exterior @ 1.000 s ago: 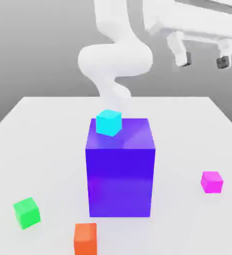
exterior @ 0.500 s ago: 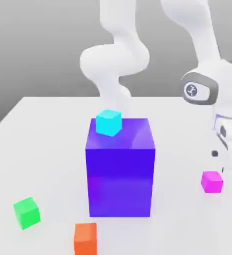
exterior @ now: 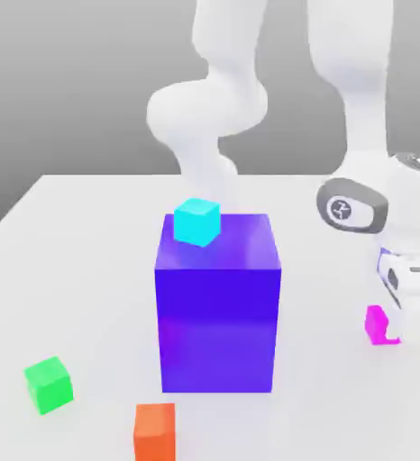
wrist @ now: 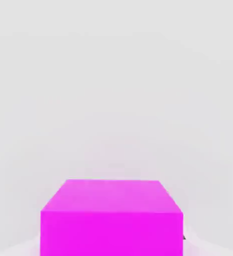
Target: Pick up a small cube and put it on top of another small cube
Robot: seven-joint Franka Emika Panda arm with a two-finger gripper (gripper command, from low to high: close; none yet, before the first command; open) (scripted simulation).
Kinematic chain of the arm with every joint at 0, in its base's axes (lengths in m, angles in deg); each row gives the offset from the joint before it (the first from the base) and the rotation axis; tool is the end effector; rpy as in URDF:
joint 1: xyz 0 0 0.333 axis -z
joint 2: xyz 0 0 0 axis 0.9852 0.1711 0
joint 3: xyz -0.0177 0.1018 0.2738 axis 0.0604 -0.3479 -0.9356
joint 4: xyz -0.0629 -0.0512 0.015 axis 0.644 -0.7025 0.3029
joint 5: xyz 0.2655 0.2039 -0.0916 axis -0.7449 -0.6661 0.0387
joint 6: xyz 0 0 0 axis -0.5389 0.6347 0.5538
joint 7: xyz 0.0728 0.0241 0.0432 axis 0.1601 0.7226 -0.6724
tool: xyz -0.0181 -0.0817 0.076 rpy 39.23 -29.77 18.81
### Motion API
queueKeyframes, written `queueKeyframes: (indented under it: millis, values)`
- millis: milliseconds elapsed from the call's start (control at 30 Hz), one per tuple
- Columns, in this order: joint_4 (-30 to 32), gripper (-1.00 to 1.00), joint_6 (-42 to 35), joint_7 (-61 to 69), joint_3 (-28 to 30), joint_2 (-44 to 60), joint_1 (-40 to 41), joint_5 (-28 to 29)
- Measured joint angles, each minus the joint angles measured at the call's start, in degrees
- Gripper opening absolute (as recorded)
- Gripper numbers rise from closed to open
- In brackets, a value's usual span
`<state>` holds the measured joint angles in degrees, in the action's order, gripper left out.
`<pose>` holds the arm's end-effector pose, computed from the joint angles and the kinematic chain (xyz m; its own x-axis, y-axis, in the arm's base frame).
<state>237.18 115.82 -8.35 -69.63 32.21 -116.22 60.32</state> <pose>0.2513 0.2862 0.1803 0.6906 0.7232 -0.0002 0.7232 -0.6906 -0.0016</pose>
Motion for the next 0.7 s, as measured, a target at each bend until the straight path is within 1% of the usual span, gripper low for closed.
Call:
queueKeyframes:
  millis: [67, 100, 200, 267, 333, 467, 700]
  values:
    - [0.9, -1.0, -3.2, 2.5, -1.6, -4.1, 0.8, -3.4]
    - [0.8, -1.0, -3.9, 1.9, -1.5, -4.7, 1.2, -4.3]
    - [-2.0, -1.0, -4.6, -1.9, 1.1, -4.7, 2.8, -4.8]
    - [-4.6, -1.0, -4.8, -4.1, 3.8, -4.6, 4.6, -4.3]
    - [-6.3, -1.0, -5.8, -3.9, 7.3, -4.8, 8.1, -4.5]
    - [-8.6, -1.0, -7.9, -2.1, 14.2, -5.3, 16.1, -5.1]
    - [-11.3, -1.0, -11.7, 1.3, 24.5, -6.3, 31.8, -6.6]
